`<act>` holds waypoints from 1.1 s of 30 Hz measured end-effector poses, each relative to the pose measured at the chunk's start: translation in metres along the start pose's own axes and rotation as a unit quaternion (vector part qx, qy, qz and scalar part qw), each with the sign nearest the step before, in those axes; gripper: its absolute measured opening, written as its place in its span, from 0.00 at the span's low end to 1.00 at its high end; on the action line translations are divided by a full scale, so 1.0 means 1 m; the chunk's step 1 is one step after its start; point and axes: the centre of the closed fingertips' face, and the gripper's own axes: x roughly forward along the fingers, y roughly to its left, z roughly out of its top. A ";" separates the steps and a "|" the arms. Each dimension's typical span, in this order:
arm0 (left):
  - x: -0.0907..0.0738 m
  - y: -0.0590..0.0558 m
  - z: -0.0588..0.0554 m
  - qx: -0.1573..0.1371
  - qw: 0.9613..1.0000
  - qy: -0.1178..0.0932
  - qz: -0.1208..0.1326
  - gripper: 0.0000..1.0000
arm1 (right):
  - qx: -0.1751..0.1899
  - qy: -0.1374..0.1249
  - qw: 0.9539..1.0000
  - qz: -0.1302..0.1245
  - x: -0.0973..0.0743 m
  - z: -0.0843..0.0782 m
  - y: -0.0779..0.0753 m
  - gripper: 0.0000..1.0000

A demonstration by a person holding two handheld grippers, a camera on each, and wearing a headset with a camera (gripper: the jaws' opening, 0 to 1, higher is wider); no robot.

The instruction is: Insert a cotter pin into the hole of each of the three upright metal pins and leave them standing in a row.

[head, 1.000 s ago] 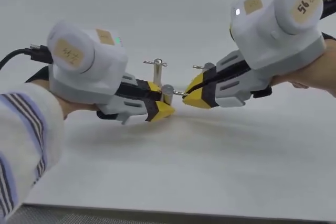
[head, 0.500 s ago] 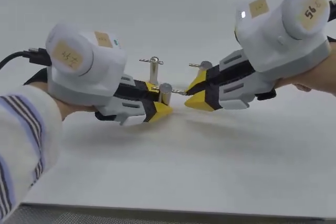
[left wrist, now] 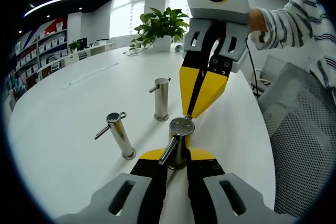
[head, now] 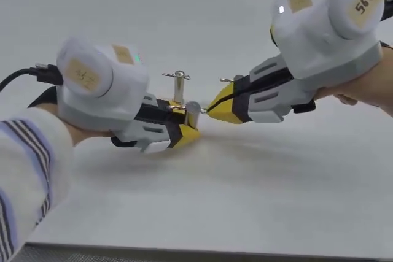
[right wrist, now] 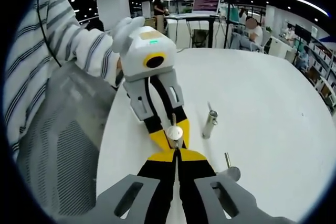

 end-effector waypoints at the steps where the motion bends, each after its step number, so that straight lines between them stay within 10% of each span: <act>1: 0.000 0.000 0.000 -0.001 1.000 0.000 0.000 0.12 | -0.005 0.003 1.000 -0.001 0.000 0.000 0.000 0.03; 8: 0.000 0.001 -0.001 -0.024 1.000 -0.002 0.006 0.13 | 0.003 -0.008 1.000 -0.004 -0.001 0.001 -0.002 0.04; 20: -0.003 -0.002 -0.001 0.032 0.999 0.017 0.014 0.13 | 0.018 -0.018 1.000 -0.018 -0.004 -0.008 -0.003 0.14; 33: -0.021 -0.021 0.004 0.025 0.999 -0.007 -0.024 0.53 | 0.041 -0.067 0.997 -0.028 0.002 -0.002 0.000 0.25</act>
